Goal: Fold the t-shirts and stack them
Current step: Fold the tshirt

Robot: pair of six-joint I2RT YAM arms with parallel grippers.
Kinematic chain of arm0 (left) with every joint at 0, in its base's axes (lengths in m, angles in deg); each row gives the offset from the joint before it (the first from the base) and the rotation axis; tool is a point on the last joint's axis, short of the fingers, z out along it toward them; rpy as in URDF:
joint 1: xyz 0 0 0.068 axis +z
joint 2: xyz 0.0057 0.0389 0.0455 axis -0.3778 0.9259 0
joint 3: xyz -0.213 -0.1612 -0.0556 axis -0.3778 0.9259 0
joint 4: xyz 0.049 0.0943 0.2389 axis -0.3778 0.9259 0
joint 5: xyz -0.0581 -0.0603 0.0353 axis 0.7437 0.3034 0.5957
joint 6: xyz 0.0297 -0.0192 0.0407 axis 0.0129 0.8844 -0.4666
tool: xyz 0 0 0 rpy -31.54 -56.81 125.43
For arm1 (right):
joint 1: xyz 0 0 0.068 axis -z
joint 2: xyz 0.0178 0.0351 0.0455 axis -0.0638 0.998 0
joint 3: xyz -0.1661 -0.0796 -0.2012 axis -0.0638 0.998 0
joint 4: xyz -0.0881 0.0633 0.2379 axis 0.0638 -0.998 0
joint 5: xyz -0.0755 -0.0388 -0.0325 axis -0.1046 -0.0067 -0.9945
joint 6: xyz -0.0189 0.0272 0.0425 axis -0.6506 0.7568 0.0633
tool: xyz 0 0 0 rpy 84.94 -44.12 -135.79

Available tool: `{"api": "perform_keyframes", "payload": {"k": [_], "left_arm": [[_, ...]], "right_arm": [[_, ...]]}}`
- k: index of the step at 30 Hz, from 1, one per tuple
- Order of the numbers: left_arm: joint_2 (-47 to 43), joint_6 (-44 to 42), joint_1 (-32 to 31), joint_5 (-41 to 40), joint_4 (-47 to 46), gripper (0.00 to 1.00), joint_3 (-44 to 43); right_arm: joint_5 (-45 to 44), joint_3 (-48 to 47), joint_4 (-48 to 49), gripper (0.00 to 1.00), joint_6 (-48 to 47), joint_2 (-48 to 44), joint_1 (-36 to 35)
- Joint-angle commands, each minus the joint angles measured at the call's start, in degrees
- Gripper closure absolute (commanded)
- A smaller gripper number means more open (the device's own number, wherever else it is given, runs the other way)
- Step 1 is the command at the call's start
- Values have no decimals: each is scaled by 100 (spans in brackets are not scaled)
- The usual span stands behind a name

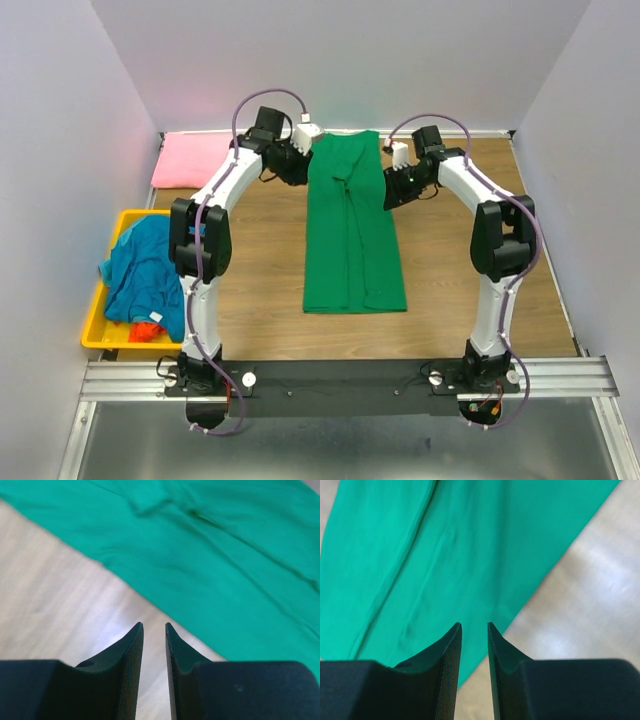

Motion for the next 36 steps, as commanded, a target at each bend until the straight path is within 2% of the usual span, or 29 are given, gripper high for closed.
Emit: {"api": "perform_keyframes", "payload": {"k": [1,10,20,25,29,31,32,33,34,35,36], "left_arm": [[178,275,-161,653,19,68,544],[774,715,-205,680,-306,69,598],[1689,821,5,416,-113,69,-298],[1769,759,50,354,-34,69,-571],[1472,645,50,424,28,63,-677],[1225,487,50,495,45,59,-677],[902,426,50,495,45,51,-668],[725,355,50,469,45,47,-651],[331,172,50,451,36,39,-624],[119,83,50,416,28,37,-598],[-110,-22,58,285,-68,29,-467]], "right_arm": [[-105,-550,462,66,411,492,-10],[-325,-1315,840,72,789,1484,-10],[-720,-1895,1007,71,921,2118,-10],[-791,-2124,1016,69,956,2347,-10],[-773,-2186,1016,58,939,2128,-1],[-738,-2151,1007,48,912,1874,-10],[-703,-2116,999,45,834,1542,-10],[-642,-2063,1007,34,781,1356,-10],[-624,-1984,999,30,650,1180,-10],[-606,-1940,999,26,570,778,-10],[-580,-1879,990,19,465,582,-10]]}}
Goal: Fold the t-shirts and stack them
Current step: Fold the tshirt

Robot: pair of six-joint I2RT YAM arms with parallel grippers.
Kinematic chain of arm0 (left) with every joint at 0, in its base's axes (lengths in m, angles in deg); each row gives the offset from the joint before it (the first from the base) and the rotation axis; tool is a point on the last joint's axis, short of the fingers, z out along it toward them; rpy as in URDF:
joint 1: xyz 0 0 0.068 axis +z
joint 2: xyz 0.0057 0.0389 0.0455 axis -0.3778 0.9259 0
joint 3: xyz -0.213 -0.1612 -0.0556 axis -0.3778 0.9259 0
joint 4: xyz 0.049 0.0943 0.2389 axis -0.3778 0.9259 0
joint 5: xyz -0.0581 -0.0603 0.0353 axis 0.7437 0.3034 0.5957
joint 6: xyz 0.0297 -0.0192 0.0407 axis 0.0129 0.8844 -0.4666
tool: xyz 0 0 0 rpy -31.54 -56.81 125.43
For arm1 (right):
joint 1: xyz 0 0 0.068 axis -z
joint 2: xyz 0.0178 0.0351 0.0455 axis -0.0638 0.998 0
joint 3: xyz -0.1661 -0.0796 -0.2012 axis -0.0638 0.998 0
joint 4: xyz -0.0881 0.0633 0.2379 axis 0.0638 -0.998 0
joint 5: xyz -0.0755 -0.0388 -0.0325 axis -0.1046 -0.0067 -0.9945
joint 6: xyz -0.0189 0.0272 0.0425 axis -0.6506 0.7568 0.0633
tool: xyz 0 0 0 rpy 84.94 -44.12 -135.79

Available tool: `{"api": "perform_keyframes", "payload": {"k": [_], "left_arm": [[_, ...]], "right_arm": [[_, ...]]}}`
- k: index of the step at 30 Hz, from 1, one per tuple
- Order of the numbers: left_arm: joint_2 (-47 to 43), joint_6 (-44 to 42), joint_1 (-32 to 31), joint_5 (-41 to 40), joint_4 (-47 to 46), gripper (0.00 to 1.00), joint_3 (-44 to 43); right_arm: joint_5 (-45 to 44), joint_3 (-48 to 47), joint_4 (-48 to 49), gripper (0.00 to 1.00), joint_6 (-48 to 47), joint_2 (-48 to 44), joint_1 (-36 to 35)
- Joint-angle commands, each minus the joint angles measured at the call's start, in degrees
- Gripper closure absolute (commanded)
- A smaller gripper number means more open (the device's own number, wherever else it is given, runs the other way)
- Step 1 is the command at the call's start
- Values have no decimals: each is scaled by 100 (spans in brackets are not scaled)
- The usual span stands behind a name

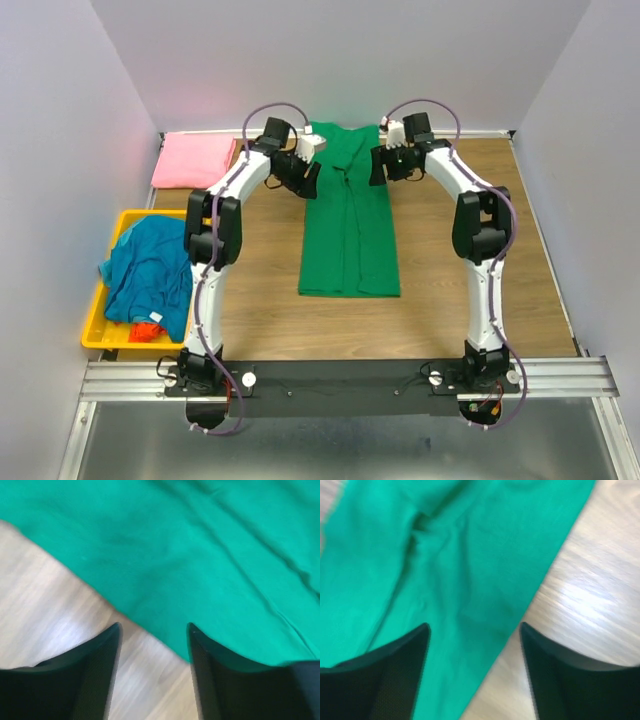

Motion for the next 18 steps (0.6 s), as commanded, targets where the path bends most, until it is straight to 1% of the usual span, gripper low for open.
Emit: {"api": "perform_keyframes", "payload": {"k": [1,2,4,5,7,8,9,10,11,12,13,14,16,17,18], "left_arm": [[-1538,-571,43,-258,-169,28,106],[-2028,-807,35,-328,-318,11,316],[-2575,-941,34,-530,-599,5,607],[-3126,-1037,34,-592,-766,5,774],[-3656,-1178,34,-680,-1328,5,1283],[-4146,-1309,26,-654,-1791,5,1703],[-4368,-1502,26,-610,-2048,5,1968],[-4588,-1626,26,-340,-2390,5,2310],[-4973,-1714,8,-285,-2985,5,2670],[-5134,-1819,-70,-380,-3174,5,3231],[-5257,-1916,-123,-364,-3289,5,3445],[-5432,-2108,-141,-138,-3194,5,3726],[-5548,-2652,-159,284,-2599,5,3860],[-5618,-3647,-168,513,-2169,5,3938],[-5680,-4031,-229,637,-1486,5,4253]], "right_arm": [[-20,120,39,11,-471,-1379,3],[-11,251,39,0,-751,-1756,3],[15,348,48,0,-1051,-2153,3],[76,436,39,0,-1331,-2311,3],[234,524,57,0,-1552,-2794,3],[252,629,57,0,-1614,-2944,3],[279,630,57,0,-1624,-3076,3],[444,795,48,0,-1676,-3313,3],[594,945,39,0,-1920,-3446,-5],[682,1294,4,0,-2036,-3586,-14],[970,1533,-74,0,-2167,-3753,-32],[1138,1761,-371,0,-2708,-4068,-58],[1211,2340,-654,0,-3404,-4430,-329],[941,2961,-733,0,-3912,-4814,-479],[842,3359,-813,0,-4170,-4992,-602]]}}
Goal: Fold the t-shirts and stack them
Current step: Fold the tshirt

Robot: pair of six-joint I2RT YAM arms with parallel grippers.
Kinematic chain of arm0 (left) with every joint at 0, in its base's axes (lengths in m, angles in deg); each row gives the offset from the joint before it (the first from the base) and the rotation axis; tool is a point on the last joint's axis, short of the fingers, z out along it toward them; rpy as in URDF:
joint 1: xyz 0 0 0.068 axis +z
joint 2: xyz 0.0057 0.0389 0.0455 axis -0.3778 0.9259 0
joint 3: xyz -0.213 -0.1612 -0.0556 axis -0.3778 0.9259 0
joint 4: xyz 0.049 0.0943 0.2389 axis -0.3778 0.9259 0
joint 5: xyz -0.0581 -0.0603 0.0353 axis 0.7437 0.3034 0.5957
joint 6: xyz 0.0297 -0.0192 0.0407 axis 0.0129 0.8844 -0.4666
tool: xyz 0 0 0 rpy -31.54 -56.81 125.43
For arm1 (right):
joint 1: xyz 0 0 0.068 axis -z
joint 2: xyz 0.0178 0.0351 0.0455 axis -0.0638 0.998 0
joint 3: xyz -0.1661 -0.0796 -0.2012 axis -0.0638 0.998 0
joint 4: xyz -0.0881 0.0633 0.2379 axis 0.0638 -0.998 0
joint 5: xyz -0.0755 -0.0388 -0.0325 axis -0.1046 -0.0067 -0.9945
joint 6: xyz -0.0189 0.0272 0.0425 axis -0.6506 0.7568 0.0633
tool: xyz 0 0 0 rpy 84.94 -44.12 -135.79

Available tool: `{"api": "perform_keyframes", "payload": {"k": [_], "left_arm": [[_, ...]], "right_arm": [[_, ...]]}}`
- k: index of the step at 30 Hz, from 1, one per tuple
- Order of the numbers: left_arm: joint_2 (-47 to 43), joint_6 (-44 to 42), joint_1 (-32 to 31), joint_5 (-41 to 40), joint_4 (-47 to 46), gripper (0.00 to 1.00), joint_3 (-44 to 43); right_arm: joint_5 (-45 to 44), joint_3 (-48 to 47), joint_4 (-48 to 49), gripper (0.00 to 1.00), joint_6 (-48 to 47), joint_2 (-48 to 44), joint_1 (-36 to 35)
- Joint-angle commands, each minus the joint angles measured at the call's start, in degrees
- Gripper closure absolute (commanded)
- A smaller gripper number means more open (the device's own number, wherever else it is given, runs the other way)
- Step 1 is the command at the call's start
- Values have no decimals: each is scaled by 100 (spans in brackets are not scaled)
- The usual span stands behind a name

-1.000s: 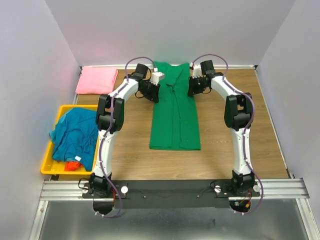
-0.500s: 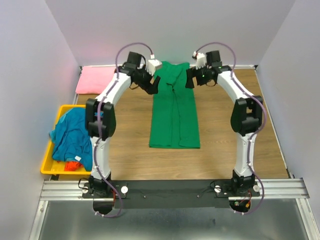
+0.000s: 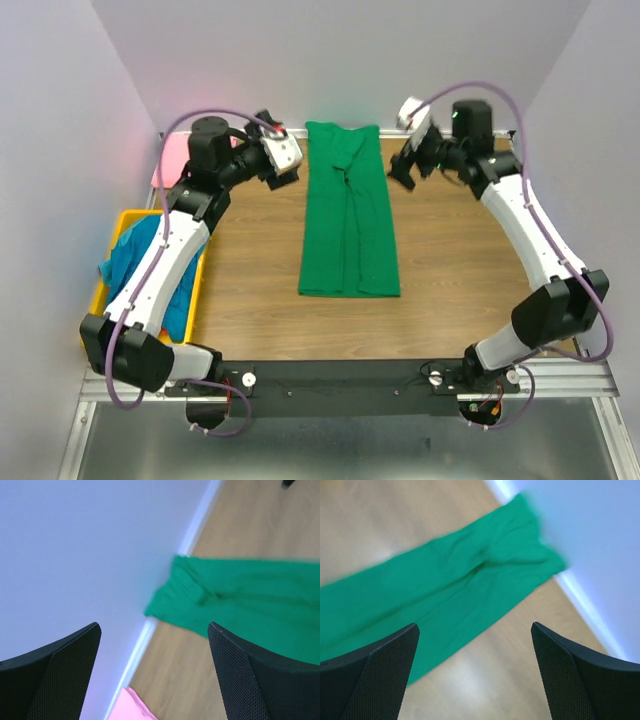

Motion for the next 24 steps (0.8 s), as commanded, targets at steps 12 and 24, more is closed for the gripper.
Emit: {"api": "perform_keyframes", "payload": {"k": [12,24], "left_arm": [[-368,-3257,-1357,111,1843,22,3611],[829,-2738,-1533,146,1641,37,3374]], "right_arm": [[-167,4293,-468,25,-2257,-1028,-1513],[-361,4972,167,43,-2424,-773,-1725]]}}
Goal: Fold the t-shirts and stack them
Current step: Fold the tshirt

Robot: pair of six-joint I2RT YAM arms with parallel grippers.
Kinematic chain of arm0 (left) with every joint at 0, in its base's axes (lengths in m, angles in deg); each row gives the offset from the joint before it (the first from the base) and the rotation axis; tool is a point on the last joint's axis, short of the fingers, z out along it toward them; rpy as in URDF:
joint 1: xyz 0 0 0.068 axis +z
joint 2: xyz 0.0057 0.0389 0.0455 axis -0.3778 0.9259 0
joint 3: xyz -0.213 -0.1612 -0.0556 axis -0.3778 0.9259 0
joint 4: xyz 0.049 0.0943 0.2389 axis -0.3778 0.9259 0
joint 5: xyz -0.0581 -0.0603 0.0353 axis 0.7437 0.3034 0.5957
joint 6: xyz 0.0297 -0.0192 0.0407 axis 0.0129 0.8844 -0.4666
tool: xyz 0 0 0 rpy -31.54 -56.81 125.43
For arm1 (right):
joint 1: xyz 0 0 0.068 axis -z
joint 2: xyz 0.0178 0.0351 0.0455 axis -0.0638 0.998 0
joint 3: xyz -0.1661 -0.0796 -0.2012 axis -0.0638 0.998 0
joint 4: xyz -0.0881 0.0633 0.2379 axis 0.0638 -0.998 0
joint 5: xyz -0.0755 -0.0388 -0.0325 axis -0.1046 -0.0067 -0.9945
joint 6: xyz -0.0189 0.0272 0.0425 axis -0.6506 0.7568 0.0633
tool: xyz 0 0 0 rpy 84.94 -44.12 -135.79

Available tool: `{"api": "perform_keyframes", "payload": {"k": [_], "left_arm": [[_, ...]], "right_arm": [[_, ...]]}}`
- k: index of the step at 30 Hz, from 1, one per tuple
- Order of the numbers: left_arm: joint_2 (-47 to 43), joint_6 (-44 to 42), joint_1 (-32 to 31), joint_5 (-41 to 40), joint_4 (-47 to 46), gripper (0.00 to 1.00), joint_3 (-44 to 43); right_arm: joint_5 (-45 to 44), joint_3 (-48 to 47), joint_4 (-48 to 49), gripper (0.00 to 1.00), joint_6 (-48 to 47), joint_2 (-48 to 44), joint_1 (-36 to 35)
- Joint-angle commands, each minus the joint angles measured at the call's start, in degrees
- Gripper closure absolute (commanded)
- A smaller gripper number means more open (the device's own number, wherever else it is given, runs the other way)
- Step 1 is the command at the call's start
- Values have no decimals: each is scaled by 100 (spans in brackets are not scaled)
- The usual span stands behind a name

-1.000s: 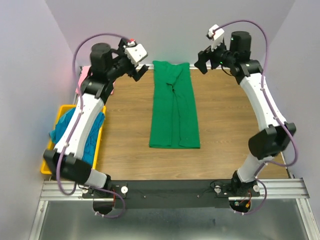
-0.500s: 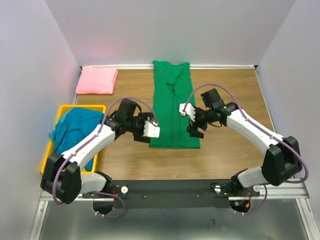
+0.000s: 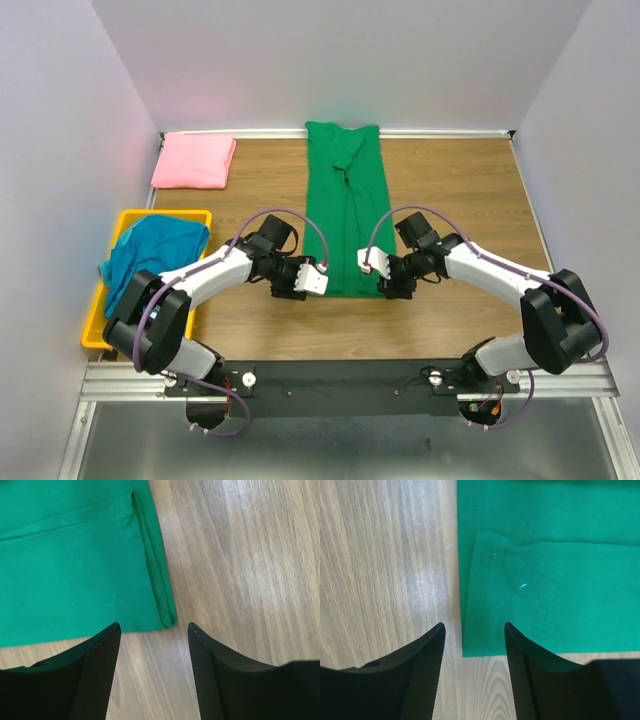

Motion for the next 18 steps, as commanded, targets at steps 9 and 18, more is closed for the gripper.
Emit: {"api": "perform_keyframes", "payload": {"k": [9,18], "left_arm": [[609,490,-161,-246,-370,38,-211],[1119,552,-161,-581,-196,55,-439]], "right_arm": [[-533,530,789,46,-193,338,-228],[-885,715,896,59,-254,620,-237]]}}
